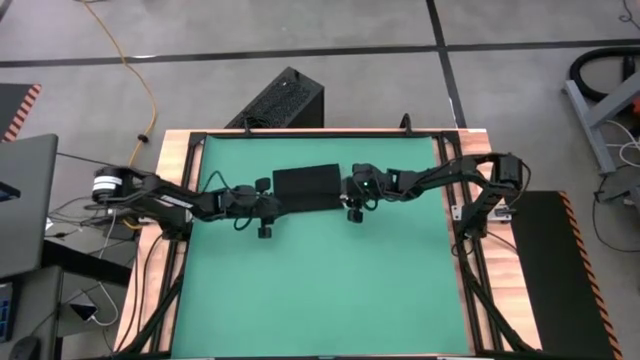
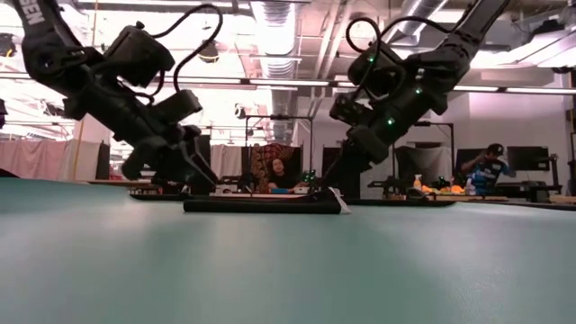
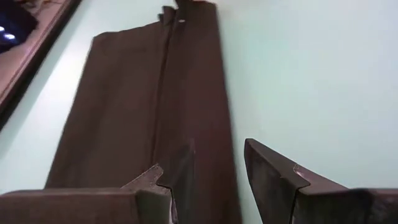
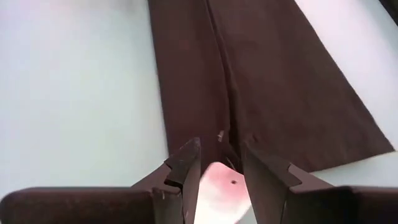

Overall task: Roll napkin
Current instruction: Roll the black table napkin

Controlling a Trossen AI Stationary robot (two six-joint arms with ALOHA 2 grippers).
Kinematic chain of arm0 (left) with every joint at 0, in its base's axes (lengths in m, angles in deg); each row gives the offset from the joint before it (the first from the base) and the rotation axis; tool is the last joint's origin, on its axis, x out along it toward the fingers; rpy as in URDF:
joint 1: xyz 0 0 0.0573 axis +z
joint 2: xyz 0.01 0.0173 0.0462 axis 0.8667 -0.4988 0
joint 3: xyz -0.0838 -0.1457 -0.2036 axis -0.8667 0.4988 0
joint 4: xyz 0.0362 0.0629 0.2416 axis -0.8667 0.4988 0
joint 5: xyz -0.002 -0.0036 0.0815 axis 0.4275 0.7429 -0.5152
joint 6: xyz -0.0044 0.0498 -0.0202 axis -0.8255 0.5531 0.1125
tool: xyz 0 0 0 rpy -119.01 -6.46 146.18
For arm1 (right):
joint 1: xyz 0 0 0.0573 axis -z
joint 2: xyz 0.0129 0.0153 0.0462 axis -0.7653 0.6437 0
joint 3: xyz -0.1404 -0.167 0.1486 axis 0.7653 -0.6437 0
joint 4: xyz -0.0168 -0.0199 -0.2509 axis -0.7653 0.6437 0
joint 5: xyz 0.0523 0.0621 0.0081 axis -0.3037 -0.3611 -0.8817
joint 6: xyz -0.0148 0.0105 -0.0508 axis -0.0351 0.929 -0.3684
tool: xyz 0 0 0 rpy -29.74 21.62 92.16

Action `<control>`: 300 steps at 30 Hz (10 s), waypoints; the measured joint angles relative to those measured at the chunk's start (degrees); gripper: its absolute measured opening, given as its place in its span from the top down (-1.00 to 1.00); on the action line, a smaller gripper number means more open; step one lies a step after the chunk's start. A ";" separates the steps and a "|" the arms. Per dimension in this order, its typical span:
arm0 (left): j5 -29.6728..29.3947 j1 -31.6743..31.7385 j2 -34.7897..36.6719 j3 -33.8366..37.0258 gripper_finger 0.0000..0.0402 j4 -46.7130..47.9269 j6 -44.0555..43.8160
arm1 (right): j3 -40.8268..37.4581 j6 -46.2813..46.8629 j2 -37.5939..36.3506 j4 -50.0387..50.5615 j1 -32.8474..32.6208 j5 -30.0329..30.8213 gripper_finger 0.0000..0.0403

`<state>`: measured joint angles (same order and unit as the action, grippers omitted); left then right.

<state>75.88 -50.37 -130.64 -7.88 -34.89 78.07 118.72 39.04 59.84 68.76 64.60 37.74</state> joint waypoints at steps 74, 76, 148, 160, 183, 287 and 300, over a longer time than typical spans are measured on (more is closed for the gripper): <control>-4.73 -2.69 -0.91 -0.42 -0.05 4.18 19.33 | 0.04 -16.41 5.33 -6.12 -1.26 -9.40 -0.31; -4.18 -2.13 -0.91 -0.42 -0.05 4.08 18.06 | 0.04 -16.63 5.33 -6.16 -0.68 -9.45 -0.31; -0.36 -4.63 0.29 -7.52 1.00 19.41 -18.47 | 4.07 12.37 2.26 5.64 -7.11 -4.87 0.91; 0.18 -1.49 0.31 -8.48 1.00 20.53 -18.75 | 6.82 16.08 1.75 13.54 -3.38 -3.88 0.91; 8.15 -0.02 0.37 -8.44 0.74 23.72 -20.18 | 6.75 19.65 1.81 14.78 -6.02 -5.39 0.91; 6.34 -17.70 5.21 -10.29 1.00 35.01 -32.24 | 12.22 48.51 3.71 23.59 -22.97 2.03 0.91; 8.38 -13.44 5.05 -9.90 1.00 33.95 -28.99 | 12.20 49.43 7.70 24.22 -22.33 2.51 0.91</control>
<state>84.26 -63.81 -125.59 -17.78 -0.94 49.08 130.91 88.47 67.54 92.98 42.27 40.25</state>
